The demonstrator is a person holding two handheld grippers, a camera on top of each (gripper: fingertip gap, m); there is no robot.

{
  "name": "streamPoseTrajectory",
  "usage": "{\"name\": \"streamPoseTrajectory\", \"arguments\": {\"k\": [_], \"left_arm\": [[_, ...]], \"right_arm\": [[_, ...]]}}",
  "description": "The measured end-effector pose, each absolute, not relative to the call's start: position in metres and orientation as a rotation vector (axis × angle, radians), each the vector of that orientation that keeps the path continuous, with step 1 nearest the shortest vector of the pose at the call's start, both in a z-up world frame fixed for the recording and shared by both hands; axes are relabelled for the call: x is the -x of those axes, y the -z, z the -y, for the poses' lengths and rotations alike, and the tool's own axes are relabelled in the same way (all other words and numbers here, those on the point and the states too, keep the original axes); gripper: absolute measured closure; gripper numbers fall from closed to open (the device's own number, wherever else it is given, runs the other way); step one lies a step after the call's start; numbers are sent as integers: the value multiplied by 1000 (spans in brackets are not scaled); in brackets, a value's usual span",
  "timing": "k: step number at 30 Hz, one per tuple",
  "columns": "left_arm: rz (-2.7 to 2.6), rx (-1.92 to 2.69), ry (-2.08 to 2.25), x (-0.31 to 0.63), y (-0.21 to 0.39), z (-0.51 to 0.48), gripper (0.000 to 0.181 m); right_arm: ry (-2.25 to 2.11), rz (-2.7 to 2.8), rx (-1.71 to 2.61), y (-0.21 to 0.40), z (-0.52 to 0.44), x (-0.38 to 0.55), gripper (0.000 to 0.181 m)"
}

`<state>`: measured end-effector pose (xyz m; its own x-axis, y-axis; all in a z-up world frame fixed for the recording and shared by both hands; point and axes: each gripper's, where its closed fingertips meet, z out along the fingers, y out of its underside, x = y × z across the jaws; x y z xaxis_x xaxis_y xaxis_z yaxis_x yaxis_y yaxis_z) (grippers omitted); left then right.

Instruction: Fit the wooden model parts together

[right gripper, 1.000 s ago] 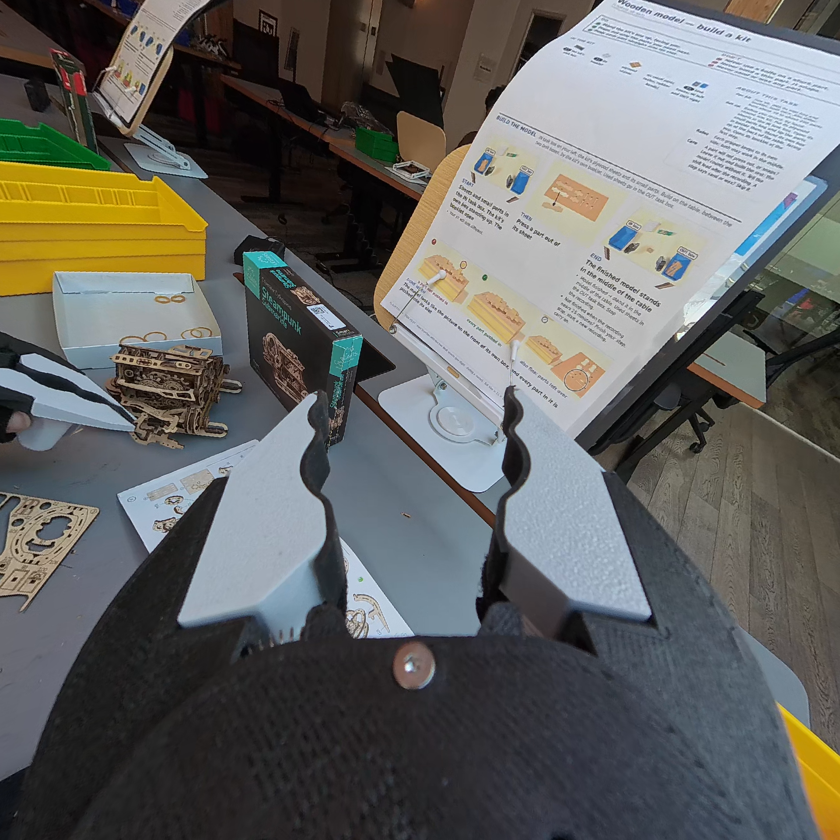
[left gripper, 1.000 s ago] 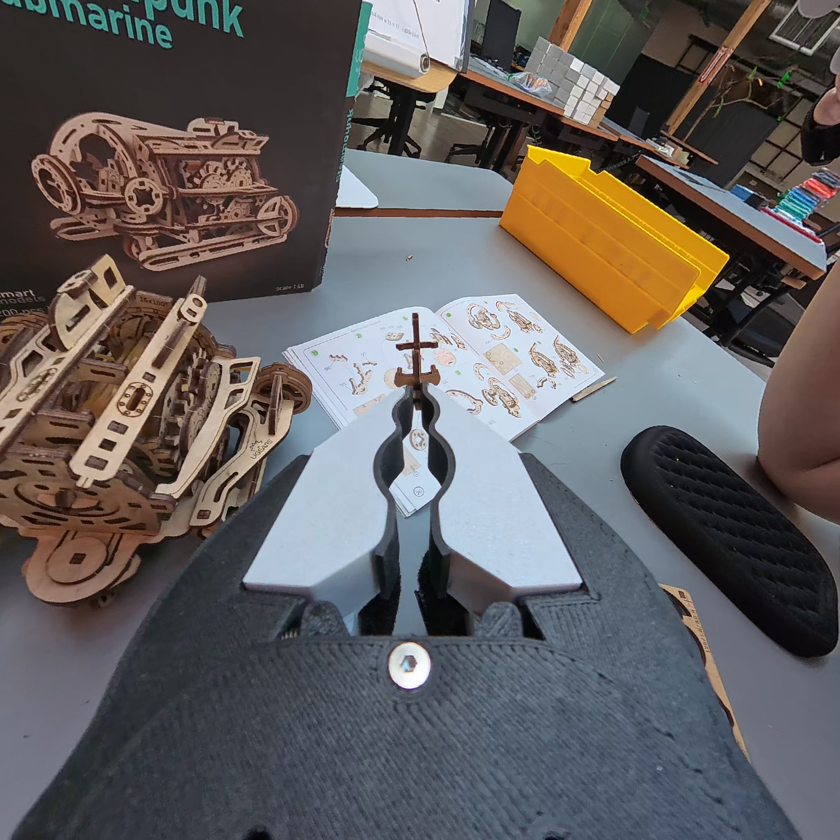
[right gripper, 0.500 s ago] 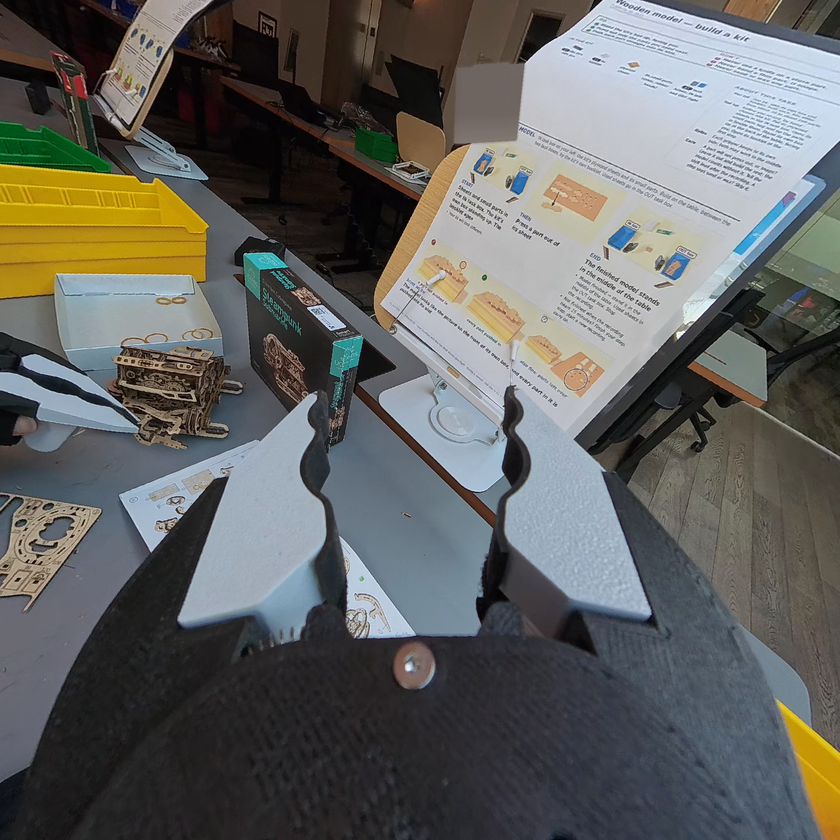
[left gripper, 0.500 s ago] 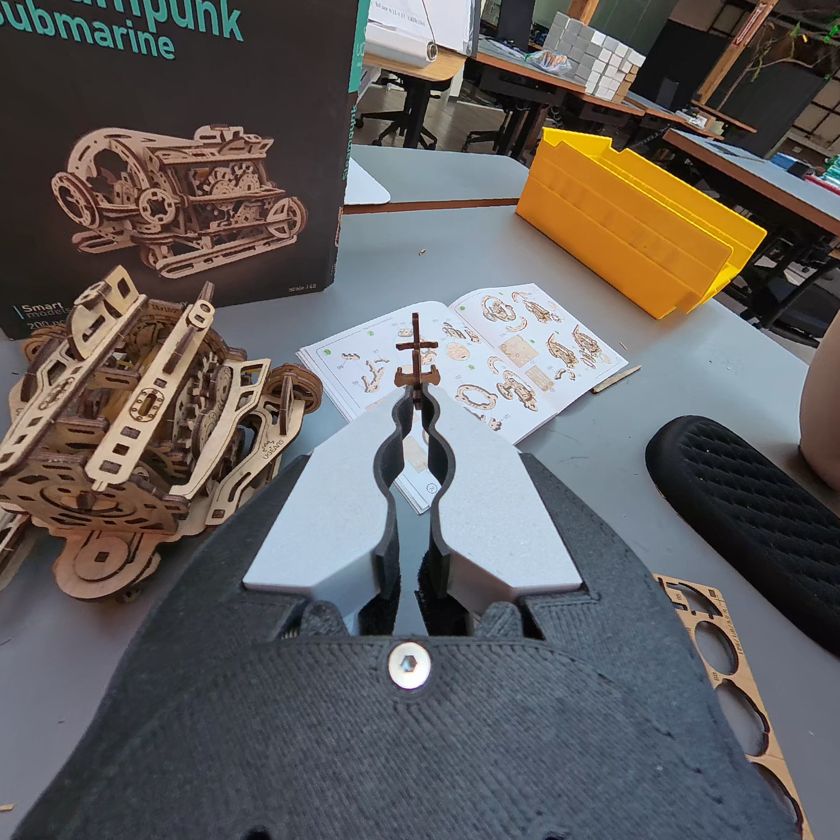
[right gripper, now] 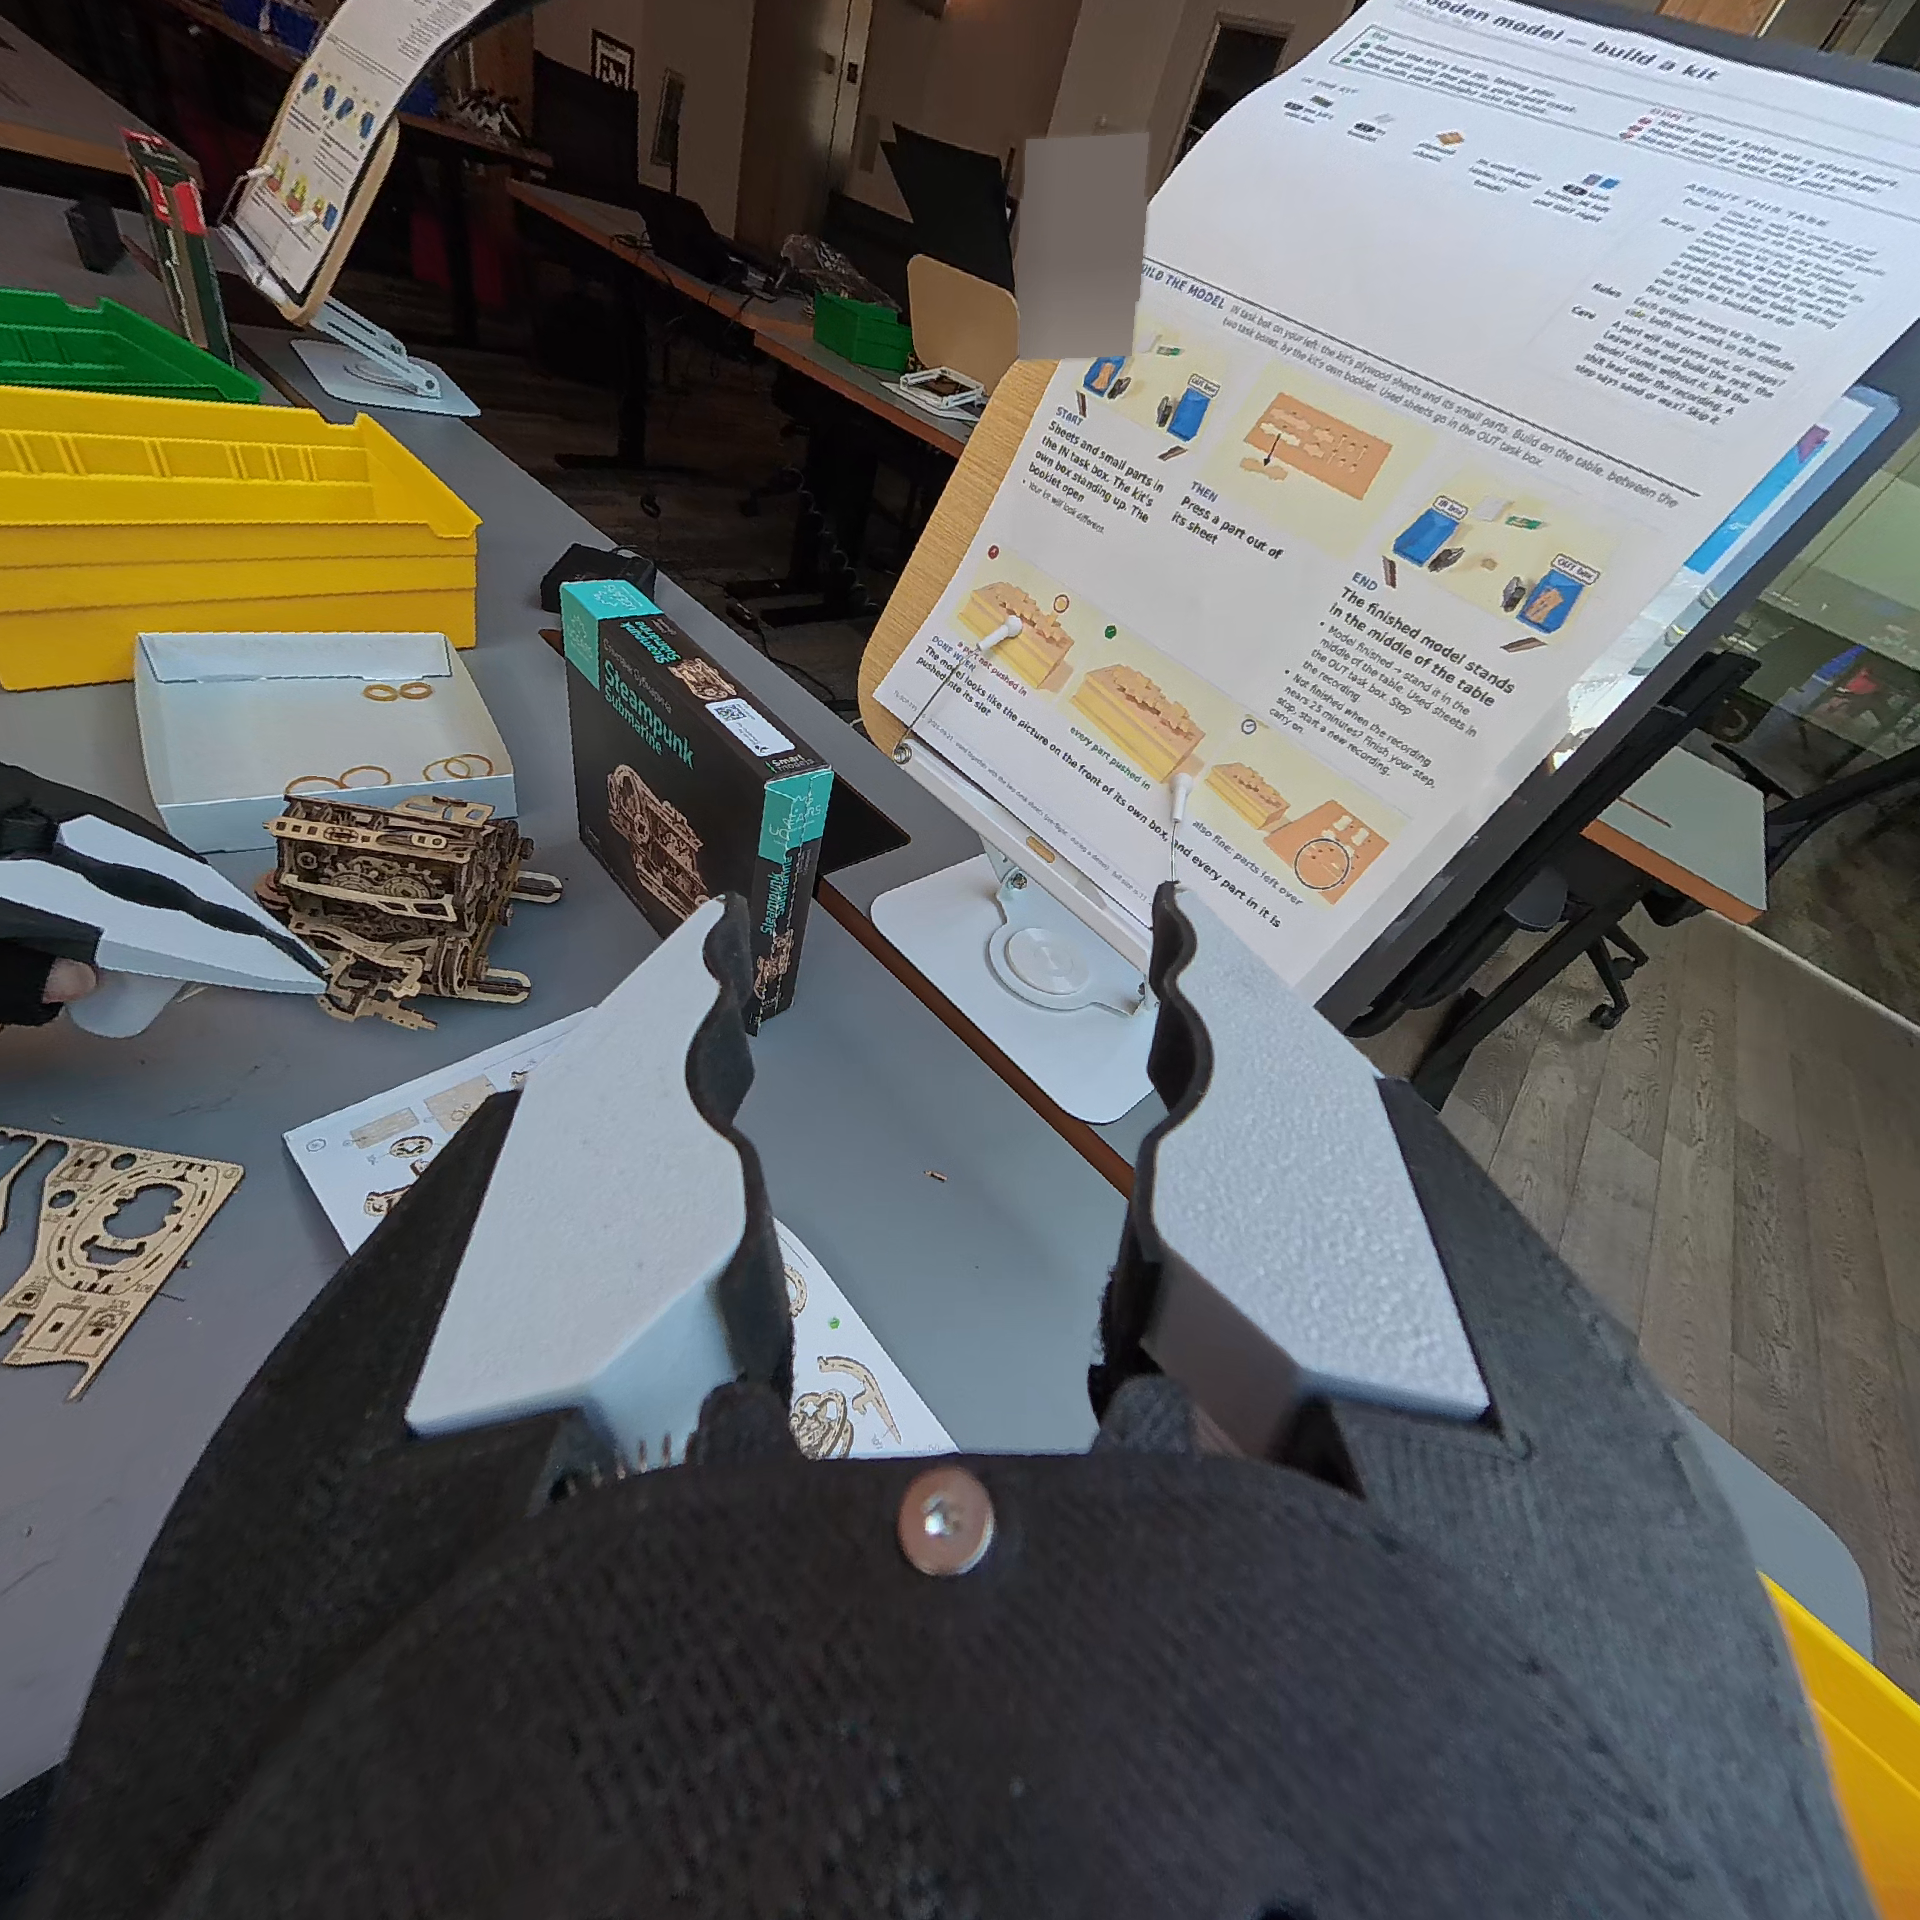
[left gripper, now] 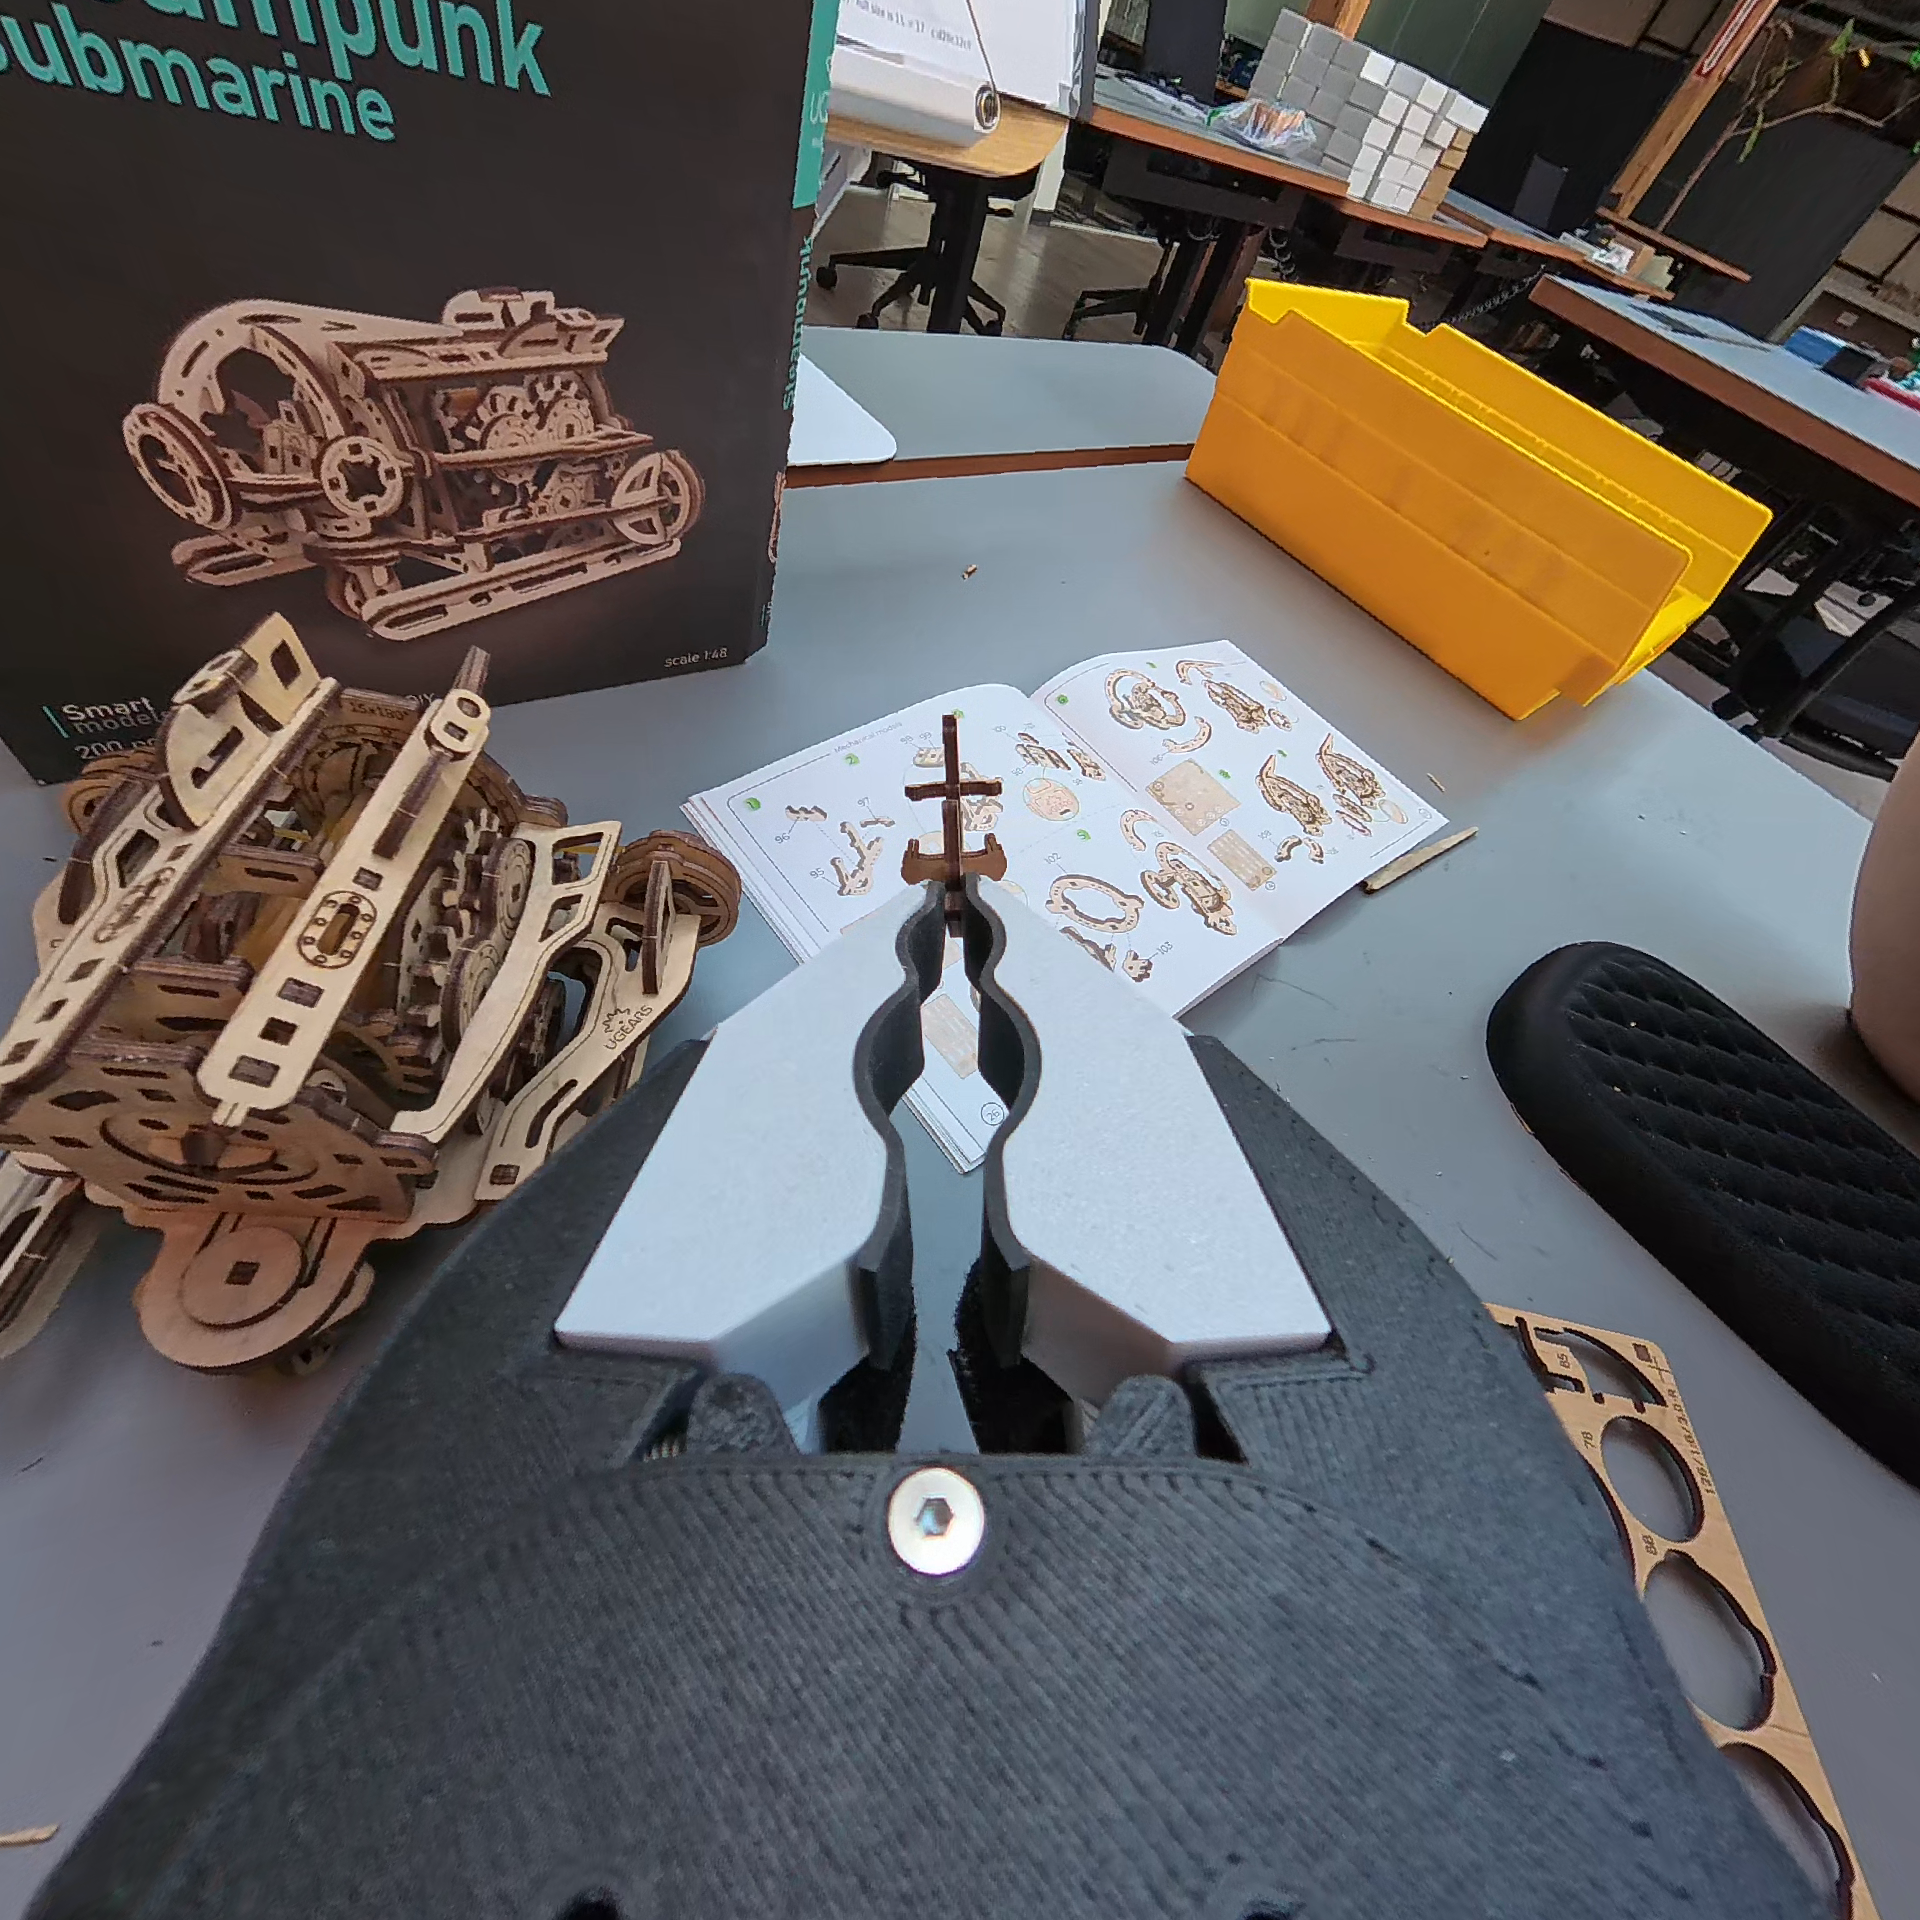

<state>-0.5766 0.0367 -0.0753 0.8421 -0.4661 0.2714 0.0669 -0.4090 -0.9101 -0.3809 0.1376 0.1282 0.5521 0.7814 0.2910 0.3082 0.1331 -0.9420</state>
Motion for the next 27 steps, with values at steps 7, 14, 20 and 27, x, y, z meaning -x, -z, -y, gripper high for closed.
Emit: {"name": "streamPoseTrajectory", "arguments": {"k": [7, 14, 20, 27], "left_arm": [[-302, 1917, 596, 576, 77, -37, 180], [-306, 1921, 600, 575, 77, -36, 180], [-374, 1860, 765, 553, 68, -27, 181], [-683, 1798, 959, 499, 71, 4, 181]], "right_arm": [[-442, 994, 1450, -129, -137, 380, 105], [-440, 995, 1450, -129, -137, 380, 105], [-440, 993, 1449, -130, -137, 379, 105], [-440, 991, 1448, -130, -137, 378, 105]]}}
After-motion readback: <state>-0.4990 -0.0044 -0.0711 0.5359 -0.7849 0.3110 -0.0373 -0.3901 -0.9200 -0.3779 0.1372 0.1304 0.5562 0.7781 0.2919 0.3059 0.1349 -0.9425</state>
